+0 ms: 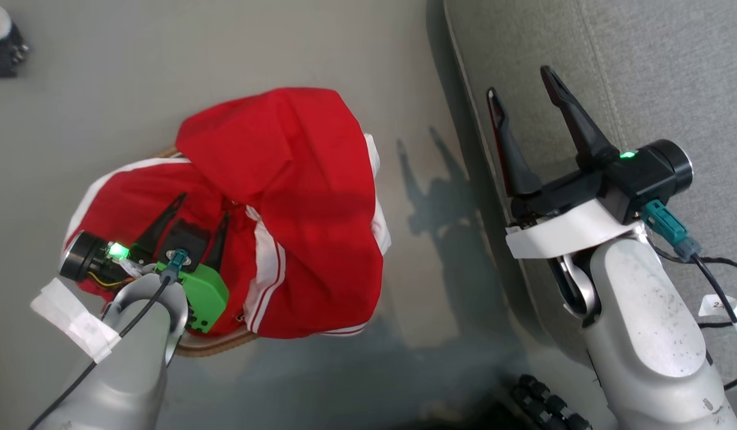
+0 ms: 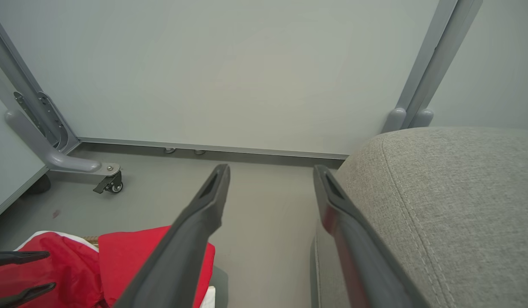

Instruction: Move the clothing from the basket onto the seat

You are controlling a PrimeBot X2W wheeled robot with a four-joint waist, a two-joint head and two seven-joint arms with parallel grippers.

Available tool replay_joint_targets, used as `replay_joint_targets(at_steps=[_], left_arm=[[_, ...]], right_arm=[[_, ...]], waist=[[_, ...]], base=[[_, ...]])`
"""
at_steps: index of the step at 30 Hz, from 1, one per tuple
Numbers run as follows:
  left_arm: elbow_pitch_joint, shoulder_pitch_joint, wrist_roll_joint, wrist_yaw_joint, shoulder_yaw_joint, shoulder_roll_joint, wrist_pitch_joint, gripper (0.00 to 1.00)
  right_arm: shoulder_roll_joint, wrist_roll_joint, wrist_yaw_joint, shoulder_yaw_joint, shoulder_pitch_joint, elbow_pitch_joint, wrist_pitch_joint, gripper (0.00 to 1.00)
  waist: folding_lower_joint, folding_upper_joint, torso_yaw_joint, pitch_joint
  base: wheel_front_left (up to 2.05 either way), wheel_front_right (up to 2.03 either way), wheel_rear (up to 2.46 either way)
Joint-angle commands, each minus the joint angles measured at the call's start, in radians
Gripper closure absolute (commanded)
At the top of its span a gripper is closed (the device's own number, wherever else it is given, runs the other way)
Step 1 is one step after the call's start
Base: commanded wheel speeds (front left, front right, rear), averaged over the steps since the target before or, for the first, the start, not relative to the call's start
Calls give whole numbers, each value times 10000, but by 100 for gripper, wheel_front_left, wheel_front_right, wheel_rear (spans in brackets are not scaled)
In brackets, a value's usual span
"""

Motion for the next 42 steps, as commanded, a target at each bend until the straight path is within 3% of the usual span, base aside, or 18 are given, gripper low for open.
replay_joint_targets(at_steps=[1, 9, 14, 25, 26, 28, 34, 42], left_arm=[[260, -280, 207, 0, -122, 191, -6, 0], [2221, -1481, 1311, 232, -1226, 678, 12, 0], [3421, -2245, 1912, 457, -1821, 719, 675, 0], [4360, -3098, 2155, 267, -2356, 947, 2058, 0], [4389, -3136, 2062, 231, -2316, 963, 2133, 4], [4434, -3138, 1977, 193, -2317, 962, 2184, 100], [4485, -2711, 1638, 287, -2240, 638, 1747, 100], [4508, -1935, 714, 489, -1722, 64, 612, 100]], right_arm=[[-16, 112, -6, 89, -204, -88, -49, 0], [-17, 502, -6, 465, -602, -515, -49, 0], [-14, 710, -6, 510, -580, -626, -49, 0], [-18, 1088, -6, 791, -766, -784, -49, 0], [-18, 1102, -6, 800, -771, -792, -49, 0], [-18, 1148, -6, 814, -810, -781, -49, 0], [-18, 1182, -6, 896, -676, -504, -49, 0], [-22, 967, -6, 669, -186, -82, -49, 0]], waist=[[-1, 0, -447, 854], [-1, 0, -869, 1671], [-1, 0, -1005, 1969], [-1, 0, -1258, 2509], [-1, 0, -1267, 2539], [-1, 0, -1286, 2566], [-1, 0, -1351, 2102], [-1, 0, -1085, 565]], base=[[0, 0, 0], [0, 0, 0], [0, 0, 0], [0, 0, 0], [0, 0, 0], [0, 0, 0], [0, 0, 0], [0, 0, 0]])
